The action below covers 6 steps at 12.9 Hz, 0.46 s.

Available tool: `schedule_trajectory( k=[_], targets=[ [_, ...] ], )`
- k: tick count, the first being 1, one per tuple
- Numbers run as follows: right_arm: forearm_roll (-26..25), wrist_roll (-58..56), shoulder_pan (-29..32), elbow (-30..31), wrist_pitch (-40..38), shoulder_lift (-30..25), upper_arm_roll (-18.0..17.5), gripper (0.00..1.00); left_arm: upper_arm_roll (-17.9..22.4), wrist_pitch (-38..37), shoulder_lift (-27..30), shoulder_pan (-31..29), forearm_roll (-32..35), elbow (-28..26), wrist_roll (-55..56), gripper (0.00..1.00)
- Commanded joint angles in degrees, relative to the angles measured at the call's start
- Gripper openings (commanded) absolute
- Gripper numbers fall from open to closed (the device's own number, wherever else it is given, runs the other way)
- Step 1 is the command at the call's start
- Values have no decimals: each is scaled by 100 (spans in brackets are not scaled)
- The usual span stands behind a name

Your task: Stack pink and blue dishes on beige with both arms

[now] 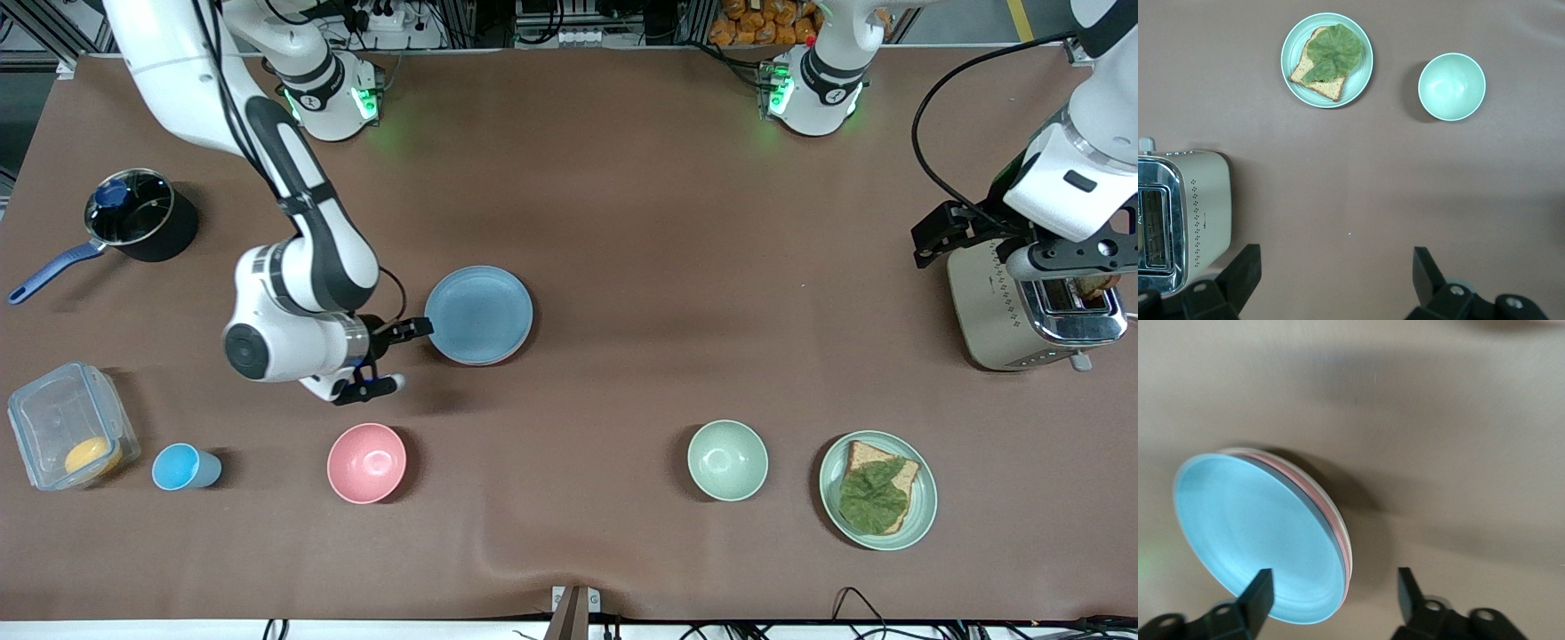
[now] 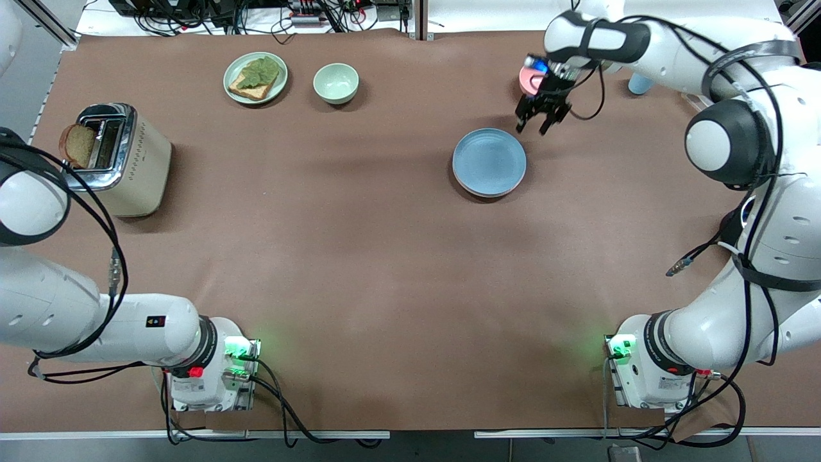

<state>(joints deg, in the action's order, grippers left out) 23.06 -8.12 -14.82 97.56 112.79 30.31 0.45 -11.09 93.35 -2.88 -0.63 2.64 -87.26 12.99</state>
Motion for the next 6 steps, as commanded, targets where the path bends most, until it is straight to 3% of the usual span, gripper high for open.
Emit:
schedule_trajectory(
  k=[1, 4, 6],
  targets=[
    [-580, 240, 23, -174, -247, -639, 192, 100, 46, -150, 147, 1, -89, -19, -69, 100],
    [-1899, 434, 75, -649, -712, -1079, 192, 100, 37, -159, 147, 10, -97, -11, -69, 100],
    [-1911, 399, 145, -852, -1187, -1395, 375, 100, 11, -229, 147, 10, -71, -2, -69, 100]
  ],
)
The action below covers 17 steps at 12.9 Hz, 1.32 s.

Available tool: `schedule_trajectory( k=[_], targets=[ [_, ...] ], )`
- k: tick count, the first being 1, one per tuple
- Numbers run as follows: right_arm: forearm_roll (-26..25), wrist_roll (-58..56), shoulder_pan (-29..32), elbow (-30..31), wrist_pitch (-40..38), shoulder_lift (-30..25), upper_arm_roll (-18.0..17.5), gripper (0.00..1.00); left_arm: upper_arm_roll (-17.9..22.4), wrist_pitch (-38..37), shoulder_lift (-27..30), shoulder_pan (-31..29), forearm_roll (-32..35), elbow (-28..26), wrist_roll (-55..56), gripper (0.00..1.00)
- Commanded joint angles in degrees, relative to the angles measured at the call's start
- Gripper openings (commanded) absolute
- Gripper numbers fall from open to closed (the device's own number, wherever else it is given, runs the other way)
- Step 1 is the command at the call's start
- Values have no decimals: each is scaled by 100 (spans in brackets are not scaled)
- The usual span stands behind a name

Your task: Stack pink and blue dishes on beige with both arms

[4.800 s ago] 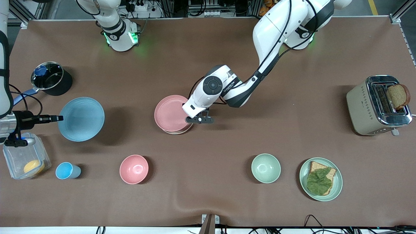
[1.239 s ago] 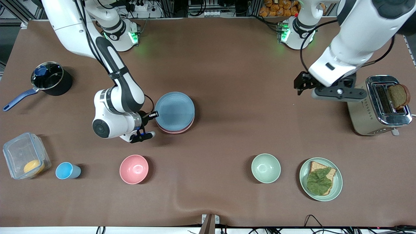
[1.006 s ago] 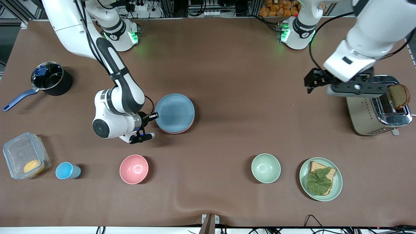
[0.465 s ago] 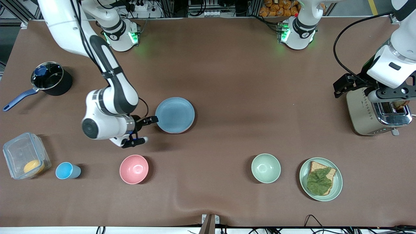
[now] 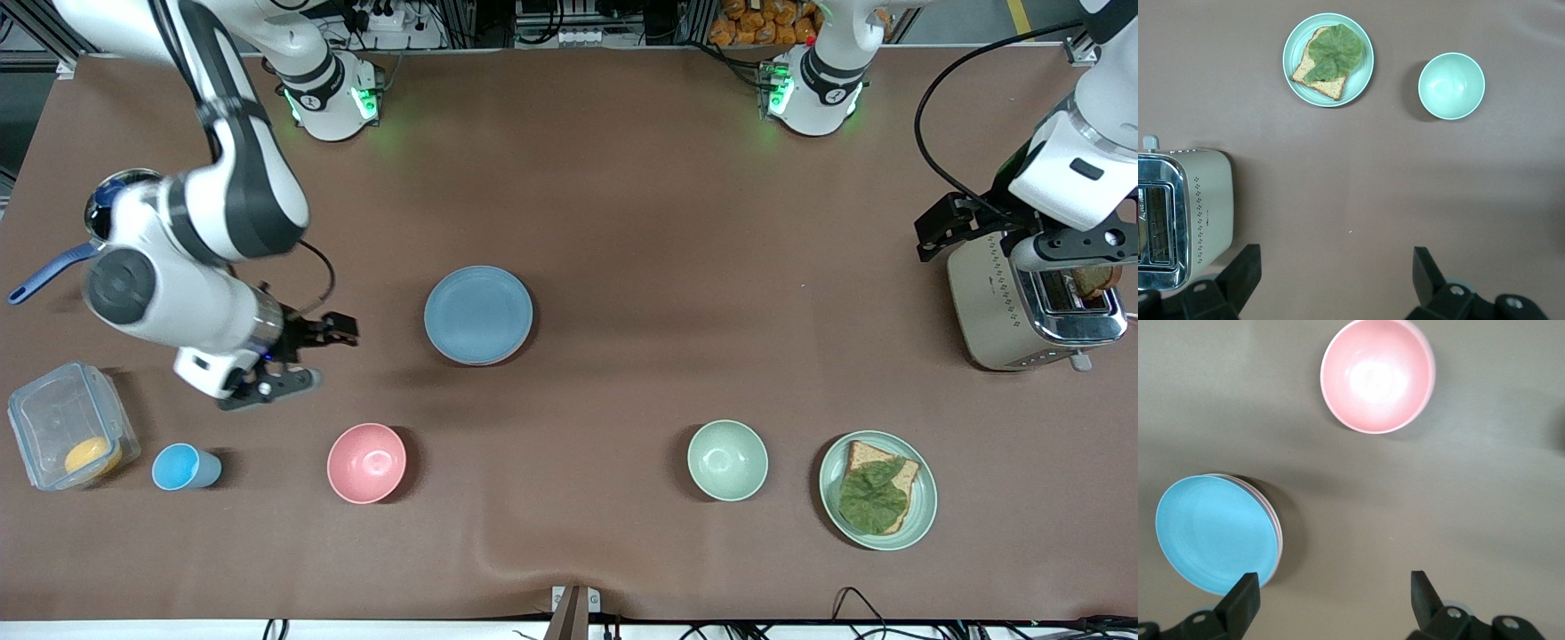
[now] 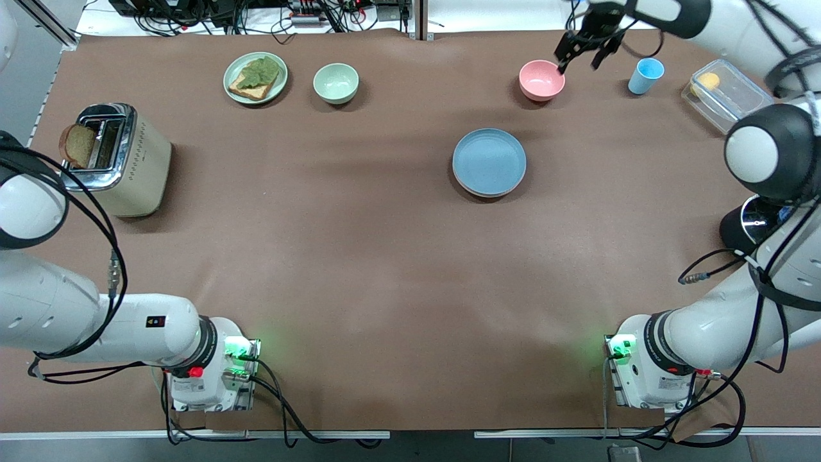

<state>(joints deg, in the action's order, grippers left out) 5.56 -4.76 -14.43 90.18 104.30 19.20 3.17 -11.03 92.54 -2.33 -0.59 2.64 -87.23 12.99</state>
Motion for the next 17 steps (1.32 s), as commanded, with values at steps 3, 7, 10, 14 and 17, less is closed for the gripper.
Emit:
schedule_trajectory(
  k=[3, 7, 10, 14, 17],
  targets=[
    [-222, 124, 492, -35, -1016, -1005, 131, 100, -22, -245, 92, 7, -88, 4, -104, 100],
    [-239, 54, 1046, 270, -1017, -2006, 105, 100, -48, -377, 101, 7, -80, 4, -104, 100],
    [-370, -217, 1468, 868, -1219, -2394, 60, 100, -49, -447, 101, 24, -88, 4, -104, 100],
    [-572, -781, 1409, 1002, -1457, -2536, 113, 100, -40, -552, 110, 24, -106, 4, -122, 100],
    [-670, -764, 1399, 984, -1448, -2509, 175, 100, -40, -562, 110, 24, -106, 13, -201, 100]
  ],
)
